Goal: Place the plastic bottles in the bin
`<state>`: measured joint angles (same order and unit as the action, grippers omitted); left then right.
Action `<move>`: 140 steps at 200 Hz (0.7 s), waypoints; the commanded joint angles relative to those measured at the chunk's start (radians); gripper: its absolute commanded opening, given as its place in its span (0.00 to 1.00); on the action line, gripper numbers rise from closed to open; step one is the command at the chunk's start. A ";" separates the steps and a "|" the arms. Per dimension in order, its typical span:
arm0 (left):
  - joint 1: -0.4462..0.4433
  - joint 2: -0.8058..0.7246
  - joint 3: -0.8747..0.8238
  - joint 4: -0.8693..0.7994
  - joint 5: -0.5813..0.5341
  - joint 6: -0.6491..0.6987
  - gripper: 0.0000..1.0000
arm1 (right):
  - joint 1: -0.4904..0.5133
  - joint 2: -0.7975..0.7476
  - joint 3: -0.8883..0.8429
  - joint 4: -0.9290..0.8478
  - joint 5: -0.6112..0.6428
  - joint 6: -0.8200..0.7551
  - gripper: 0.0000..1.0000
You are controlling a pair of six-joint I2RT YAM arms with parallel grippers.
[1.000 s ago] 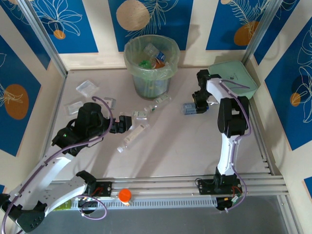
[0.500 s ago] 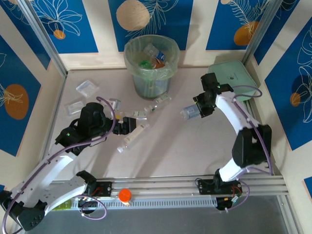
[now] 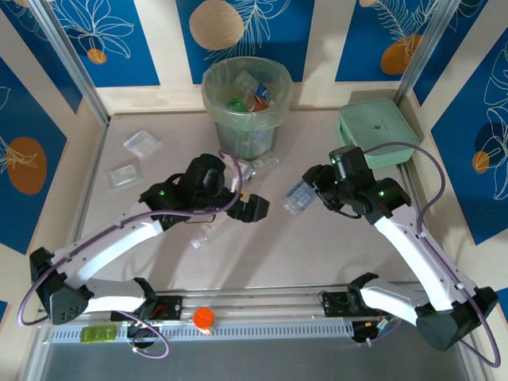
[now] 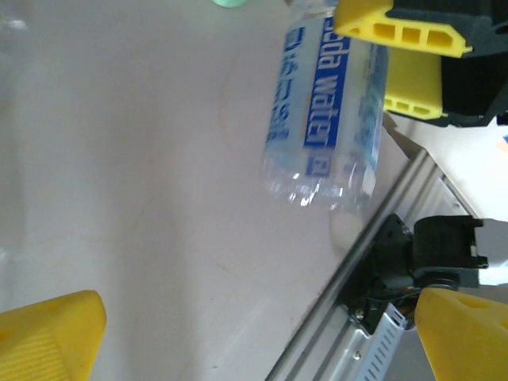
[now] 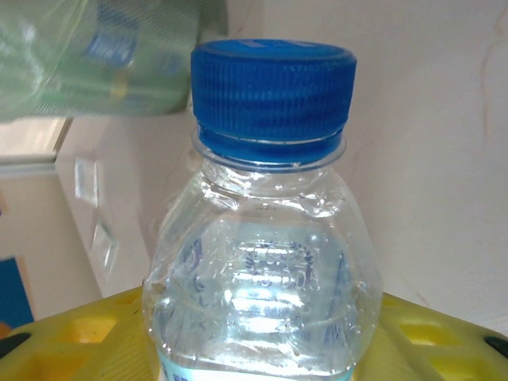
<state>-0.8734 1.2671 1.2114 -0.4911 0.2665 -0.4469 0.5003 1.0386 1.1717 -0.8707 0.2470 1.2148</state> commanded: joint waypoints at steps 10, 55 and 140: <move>-0.024 0.050 0.042 0.096 0.130 0.005 0.99 | 0.072 -0.034 0.015 -0.034 0.012 -0.038 0.56; -0.038 0.115 0.033 0.173 0.216 0.010 0.99 | 0.152 -0.050 0.025 -0.023 -0.004 -0.046 0.56; -0.068 0.180 0.045 0.235 0.276 0.005 0.85 | 0.211 -0.078 0.017 0.034 -0.069 -0.038 0.57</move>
<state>-0.9318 1.4380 1.2232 -0.3061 0.4980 -0.4454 0.6937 0.9741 1.1717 -0.8669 0.2092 1.1847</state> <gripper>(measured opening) 0.888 0.567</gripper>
